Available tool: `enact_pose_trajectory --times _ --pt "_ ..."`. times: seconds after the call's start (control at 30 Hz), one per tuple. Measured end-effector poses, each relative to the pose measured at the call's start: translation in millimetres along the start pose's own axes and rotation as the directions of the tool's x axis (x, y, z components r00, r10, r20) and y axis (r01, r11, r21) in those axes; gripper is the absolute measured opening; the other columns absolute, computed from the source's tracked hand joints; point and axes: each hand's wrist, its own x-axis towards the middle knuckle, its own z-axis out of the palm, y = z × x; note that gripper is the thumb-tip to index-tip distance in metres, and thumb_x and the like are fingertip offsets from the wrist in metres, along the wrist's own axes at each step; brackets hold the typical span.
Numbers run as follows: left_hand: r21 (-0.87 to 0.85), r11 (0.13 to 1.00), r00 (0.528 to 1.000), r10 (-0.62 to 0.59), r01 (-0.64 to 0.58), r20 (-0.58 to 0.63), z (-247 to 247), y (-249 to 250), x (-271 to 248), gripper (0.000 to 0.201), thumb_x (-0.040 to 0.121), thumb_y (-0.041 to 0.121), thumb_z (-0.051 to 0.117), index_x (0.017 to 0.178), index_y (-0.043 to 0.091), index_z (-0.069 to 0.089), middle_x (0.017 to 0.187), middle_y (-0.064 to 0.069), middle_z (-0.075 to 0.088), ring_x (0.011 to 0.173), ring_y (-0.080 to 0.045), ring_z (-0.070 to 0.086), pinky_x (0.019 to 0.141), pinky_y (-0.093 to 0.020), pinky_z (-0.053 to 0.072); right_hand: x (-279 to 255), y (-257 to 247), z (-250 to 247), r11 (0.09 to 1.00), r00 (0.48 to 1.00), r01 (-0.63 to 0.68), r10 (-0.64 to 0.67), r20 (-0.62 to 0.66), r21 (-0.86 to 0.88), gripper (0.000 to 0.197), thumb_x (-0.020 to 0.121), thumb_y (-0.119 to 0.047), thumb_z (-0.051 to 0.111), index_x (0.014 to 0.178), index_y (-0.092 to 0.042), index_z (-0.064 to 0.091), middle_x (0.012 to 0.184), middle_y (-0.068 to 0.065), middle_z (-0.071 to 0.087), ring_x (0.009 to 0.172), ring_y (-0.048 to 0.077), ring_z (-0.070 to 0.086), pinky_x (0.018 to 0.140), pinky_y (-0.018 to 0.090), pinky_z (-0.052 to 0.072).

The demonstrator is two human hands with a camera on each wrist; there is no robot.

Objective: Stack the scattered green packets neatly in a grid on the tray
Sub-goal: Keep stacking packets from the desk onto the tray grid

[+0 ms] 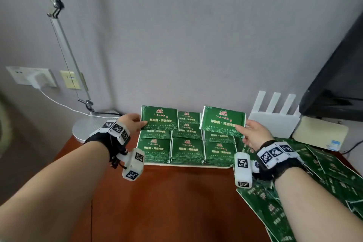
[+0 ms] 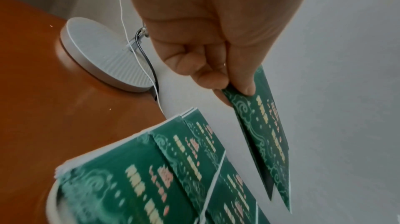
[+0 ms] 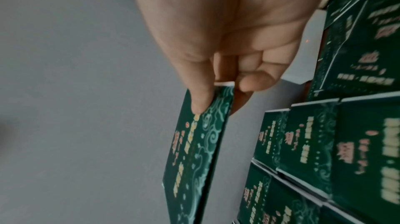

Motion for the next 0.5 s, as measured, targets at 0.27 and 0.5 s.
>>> enact_pose_trajectory --times 0.27,0.5 --pt "-0.019 0.996 0.995 -0.083 0.084 0.05 -7.1 -13.8 94.6 0.027 0.093 0.03 0.051 0.111 0.011 0.059 0.075 0.009 0.054 0.062 -0.002 0.047 0.05 -0.015 0.034 94.6 -18.6 70.2 0.991 0.994 -0.1 0.104 0.043 -0.094 0.037 0.088 -0.021 0.061 0.123 -0.012 0.053 0.08 -0.006 0.058 0.053 0.01 0.046 0.042 0.014 0.041" --pt "-0.069 0.98 0.975 -0.178 0.188 0.132 16.8 -33.5 163.6 0.027 0.092 0.024 0.054 0.111 0.005 0.061 0.072 0.0 0.058 0.054 -0.007 0.046 0.05 -0.017 0.038 162.4 4.1 118.3 0.96 0.983 -0.162 0.177 0.047 -0.227 0.038 0.091 -0.021 0.056 0.128 -0.011 0.051 0.083 -0.004 0.057 0.051 0.011 0.045 0.034 0.012 0.035"
